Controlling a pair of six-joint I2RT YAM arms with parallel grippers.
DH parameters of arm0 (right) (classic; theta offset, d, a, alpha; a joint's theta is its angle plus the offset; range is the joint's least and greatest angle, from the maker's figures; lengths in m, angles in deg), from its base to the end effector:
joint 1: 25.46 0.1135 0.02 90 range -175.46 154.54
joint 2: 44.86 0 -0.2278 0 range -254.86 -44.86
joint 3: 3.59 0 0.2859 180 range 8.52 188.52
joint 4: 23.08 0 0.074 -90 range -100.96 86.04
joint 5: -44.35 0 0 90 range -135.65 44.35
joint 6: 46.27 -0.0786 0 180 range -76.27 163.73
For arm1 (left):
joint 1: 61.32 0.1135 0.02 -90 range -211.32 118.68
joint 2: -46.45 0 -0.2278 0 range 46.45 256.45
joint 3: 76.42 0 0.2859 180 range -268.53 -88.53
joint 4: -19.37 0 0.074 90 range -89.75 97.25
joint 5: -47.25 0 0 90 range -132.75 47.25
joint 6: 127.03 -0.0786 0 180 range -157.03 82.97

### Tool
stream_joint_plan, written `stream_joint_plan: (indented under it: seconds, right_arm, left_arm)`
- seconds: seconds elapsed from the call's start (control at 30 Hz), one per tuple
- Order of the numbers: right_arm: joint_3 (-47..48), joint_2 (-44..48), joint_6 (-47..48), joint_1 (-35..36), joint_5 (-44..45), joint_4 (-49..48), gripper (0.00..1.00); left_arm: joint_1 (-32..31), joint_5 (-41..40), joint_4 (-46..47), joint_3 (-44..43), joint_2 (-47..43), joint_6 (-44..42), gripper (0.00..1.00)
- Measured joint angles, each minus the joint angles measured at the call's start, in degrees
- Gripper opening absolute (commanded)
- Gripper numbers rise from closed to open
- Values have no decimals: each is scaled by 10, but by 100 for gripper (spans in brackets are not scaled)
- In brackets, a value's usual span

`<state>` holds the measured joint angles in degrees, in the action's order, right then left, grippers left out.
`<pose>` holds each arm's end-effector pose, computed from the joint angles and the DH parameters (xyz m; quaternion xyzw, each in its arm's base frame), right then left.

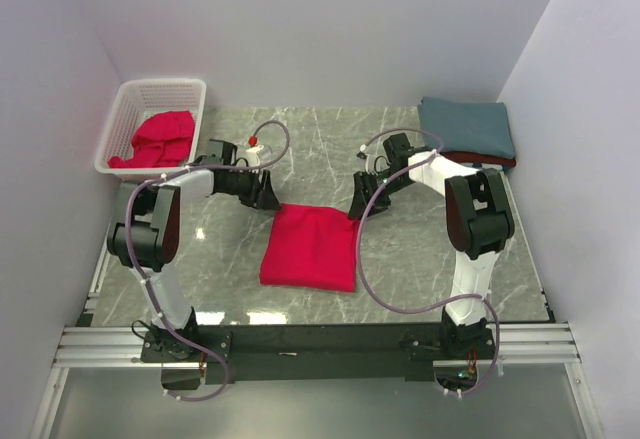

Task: Fold and stack the t-shirts
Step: Fold the tshirt

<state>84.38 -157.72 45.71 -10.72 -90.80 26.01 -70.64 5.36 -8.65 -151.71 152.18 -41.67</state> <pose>0.3761 0.1566 0.0787 -0.1859 0.8969 0.3921 0.0856 0.3797 -0.1216 0.0801 0.2168 0.8588 -0.4021 0.2320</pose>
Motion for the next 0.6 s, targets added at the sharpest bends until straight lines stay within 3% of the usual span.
stream_joint_plan:
  seconds: [0.13,0.6]
  right_arm:
    - [-5,0,0,0,-11,0,50]
    - [-14,4,-2,-3,-37,7,49]
  left_arm:
    - [-7,0,13,0,10,11,51]
    - [-13,0,48,0,17,39,31]
